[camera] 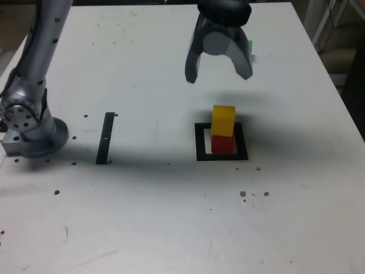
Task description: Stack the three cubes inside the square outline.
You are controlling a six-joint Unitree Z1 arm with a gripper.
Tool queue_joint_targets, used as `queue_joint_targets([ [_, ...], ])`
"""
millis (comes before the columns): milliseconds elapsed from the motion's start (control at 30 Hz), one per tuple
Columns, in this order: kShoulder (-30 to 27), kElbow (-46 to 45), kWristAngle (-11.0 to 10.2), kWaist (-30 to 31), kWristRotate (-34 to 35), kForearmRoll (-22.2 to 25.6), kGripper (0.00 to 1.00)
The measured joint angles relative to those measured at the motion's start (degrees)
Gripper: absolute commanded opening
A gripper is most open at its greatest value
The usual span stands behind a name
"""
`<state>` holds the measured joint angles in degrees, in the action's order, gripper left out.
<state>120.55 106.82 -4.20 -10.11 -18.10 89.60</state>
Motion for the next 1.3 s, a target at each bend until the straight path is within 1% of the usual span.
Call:
queue_joint_targets([
  [133,0.4,2.3,-0.3,-3.4,-4.4,0.1,1.0],
  [233,1.7,4.4,-0.3,-5.8,-7.7,0.7,0.99],
  [467,4.3,9.6,-0.3,-9.9,-13.1,1.8,0.99],
  [600,7.1,14.1,-0.5,-11.8,-16.9,2.3,0.99],
  [733,10.3,18.5,-1.3,-14.1,-19.8,2.7,0.99],
  [967,14.2,24.6,-3.3,-16.6,-22.5,2.8,0.99],
  [1300,20.2,32.1,-4.7,-18.3,-25.0,2.8,0.99],
])
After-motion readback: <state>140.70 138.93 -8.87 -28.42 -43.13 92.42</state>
